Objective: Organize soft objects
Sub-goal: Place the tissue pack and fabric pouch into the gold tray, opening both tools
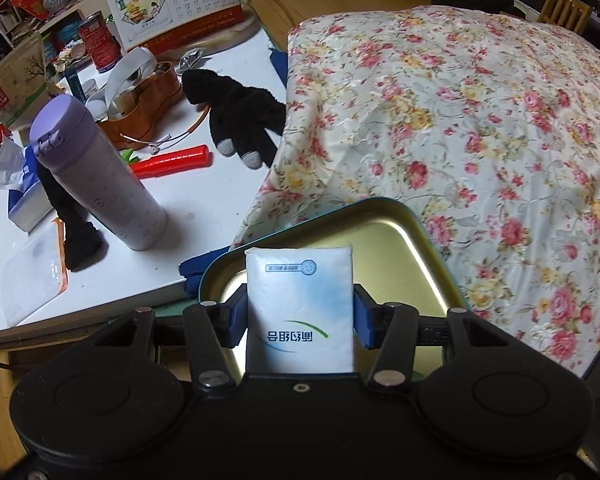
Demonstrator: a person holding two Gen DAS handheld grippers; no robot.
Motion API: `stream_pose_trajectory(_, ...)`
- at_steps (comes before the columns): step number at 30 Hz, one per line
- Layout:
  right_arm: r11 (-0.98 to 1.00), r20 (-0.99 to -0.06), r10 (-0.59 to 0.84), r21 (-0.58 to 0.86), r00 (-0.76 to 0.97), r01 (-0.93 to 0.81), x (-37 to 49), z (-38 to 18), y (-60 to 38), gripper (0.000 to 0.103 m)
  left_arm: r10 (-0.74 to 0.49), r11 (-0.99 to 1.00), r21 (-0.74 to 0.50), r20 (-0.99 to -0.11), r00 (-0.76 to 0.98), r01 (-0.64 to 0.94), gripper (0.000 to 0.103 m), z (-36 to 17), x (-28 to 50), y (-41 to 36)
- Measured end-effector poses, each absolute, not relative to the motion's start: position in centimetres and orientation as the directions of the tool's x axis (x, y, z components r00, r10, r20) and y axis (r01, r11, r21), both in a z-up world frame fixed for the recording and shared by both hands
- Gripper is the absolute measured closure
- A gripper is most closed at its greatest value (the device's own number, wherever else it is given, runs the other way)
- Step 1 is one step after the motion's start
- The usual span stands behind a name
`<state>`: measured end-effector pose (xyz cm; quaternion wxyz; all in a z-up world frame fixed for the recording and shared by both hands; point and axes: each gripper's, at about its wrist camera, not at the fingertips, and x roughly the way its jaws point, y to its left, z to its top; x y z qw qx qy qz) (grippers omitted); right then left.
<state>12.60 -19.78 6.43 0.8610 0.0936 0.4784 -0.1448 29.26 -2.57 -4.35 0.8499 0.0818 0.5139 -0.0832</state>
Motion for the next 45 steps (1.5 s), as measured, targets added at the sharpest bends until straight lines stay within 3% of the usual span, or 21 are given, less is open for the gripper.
stream_pose_trajectory(7, 0.969, -0.905, -0.072, 0.036, 0.419, 0.245, 14.6, 2.4, -13.3, 0.060, -0.073, 0.976, 0.022, -0.905, 0.419, 0.217, 0.053, -5.0, 29.6, -1.7)
stream_pose_trajectory(17, 0.972, -0.940, -0.110, -0.034, 0.324, 0.232, 15.8, -1.2, -11.2, 0.060, -0.083, 0.978, 0.007, -0.904, 0.420, 0.208, 0.052, -4.6, 29.8, -1.5)
stream_pose_trajectory(22, 0.972, -0.943, -0.121, -0.049, 0.311, 0.231, 16.5, -1.7, -10.8, 0.059, -0.066, 0.979, 0.025, -0.900, 0.431, 0.201, 0.047, -4.5, 29.7, -1.6)
stream_pose_trajectory(24, 0.971, -0.944, -0.124, -0.053, 0.307, 0.232, 16.7, -1.9, -10.7, 0.058, -0.064, 0.980, 0.026, -0.897, 0.436, 0.199, 0.039, -4.4, 29.7, -1.6)
stream_pose_trajectory(45, 0.966, -0.948, -0.143, -0.070, 0.285, 0.251, 17.0, -2.3, -10.8, 0.053, -0.062, 0.974, 0.037, -0.903, 0.424, 0.222, 0.037, -4.6, 29.5, -1.8)
